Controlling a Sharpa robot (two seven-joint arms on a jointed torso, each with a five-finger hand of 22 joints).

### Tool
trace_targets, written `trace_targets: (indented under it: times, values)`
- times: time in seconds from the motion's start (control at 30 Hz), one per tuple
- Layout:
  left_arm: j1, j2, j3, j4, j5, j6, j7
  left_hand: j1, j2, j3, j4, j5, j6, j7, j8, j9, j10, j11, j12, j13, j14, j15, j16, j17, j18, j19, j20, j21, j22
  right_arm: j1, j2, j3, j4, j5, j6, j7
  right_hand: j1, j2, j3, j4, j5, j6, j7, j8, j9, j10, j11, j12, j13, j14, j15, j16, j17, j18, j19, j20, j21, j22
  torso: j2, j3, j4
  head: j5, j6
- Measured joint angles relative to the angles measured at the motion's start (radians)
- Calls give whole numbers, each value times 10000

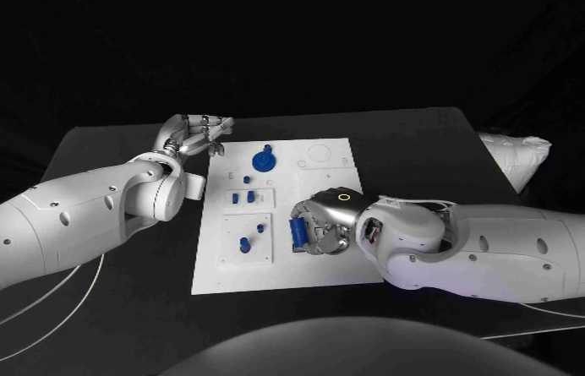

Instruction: Assemble the parts on the task board

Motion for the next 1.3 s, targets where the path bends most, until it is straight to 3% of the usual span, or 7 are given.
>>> trace_targets:
  times: [0.47, 0.73, 1.0, 1.07, 1.13, 1.2, 1.3]
  values:
    - [-1, -10, 0, 3, 0, 5, -3, 0, 0, 0, 0, 0, 0, 0, 0, -1, 0, 0, 0, 0, 0, 0, 0, 0, 0, 0, 0, 0, 0, -4, -130, -1, -14, 125, -317, 102, -242, 9, 396, -141, -10, 19, 19, -632, -261, 2, 215, 0, -1, 0, 214, 0, -1, 0, 1, 145, 0, -1, -2, -3, 2, 5, 0]
    - [-2, -8, 0, 6, 0, 8, -5, 0, 0, 0, 0, 0, 0, 0, 0, -2, 0, 0, 0, 0, 0, 0, 0, 0, 1, 0, 0, 0, 0, -5, -143, -4, -34, 83, -442, 69, -298, -41, 420, -119, -50, 35, 35, -689, -281, 0, 285, 0, -1, 0, 214, 0, -1, 0, 1, 215, 0, -2, 0, -4, 1, -5, 0]
    - [-2, -3, 0, 8, 0, 14, -8, 53, 53, -83, -3, 0, 0, 0, 0, -3, 0, 0, 0, 0, 0, 0, 0, 0, 0, 0, 0, -58, 0, -3, -176, 2, -36, 54, -468, 48, -437, -37, 517, -20, -163, 222, 200, -882, -345, 0, 285, 0, -2, -1, 284, 0, -1, 0, 0, 286, 0, -2, 3, -4, 0, -8, 0]
    - [-2, -3, 0, 8, 0, 15, -9, 53, 53, -83, -3, 0, 0, 0, 0, -3, 0, 0, 0, 0, 0, 0, 0, 0, 0, 0, 0, -59, 0, -2, -181, 5, -39, 55, -478, 46, -459, -56, 579, 42, -264, 364, 327, -984, -367, 19, 304, 0, -2, -1, 284, 0, -2, 0, 0, 286, 0, -2, 3, -2, 0, -8, 0]
    - [-2, -4, 0, 8, 0, 15, -10, 53, 53, -83, -3, 0, 0, 0, -1, -3, 0, 0, 0, 0, 0, 0, 0, 0, 1, 0, 0, -58, 0, 1, -183, 7, -51, 69, -483, 44, -549, -81, 694, 159, -445, 376, 338, -1064, -401, 35, 321, 0, -2, -1, 284, 0, -1, 0, 0, 286, 0, -2, 3, -1, 0, -8, 0]
    - [-2, -4, 0, 8, 0, 16, -11, 53, 53, -83, -3, 0, 0, 0, 0, -3, 0, 0, 0, 0, 0, 0, 0, 0, 0, 0, 0, -58, 0, 4, -183, 12, -63, 86, -489, 43, -610, -76, 760, 229, -803, 523, 478, -1133, -401, 36, 321, 0, -2, -1, 284, 0, -2, 0, 0, 286, 0, -3, 2, 0, 0, -6, 0]
    - [-2, -5, 0, 8, 0, 17, -13, 53, 53, -83, -3, 0, 0, 0, 0, -3, 0, 0, 0, 0, 0, 0, 0, 0, 0, 0, 0, -58, 0, 8, -183, 17, -90, 104, -492, 43, -621, -86, 716, 300, -1307, 634, 464, -1247, -404, 36, 321, 0, -2, -1, 284, 0, -2, 0, 0, 286, 0, -3, -1, 0, 0, 2, 0]
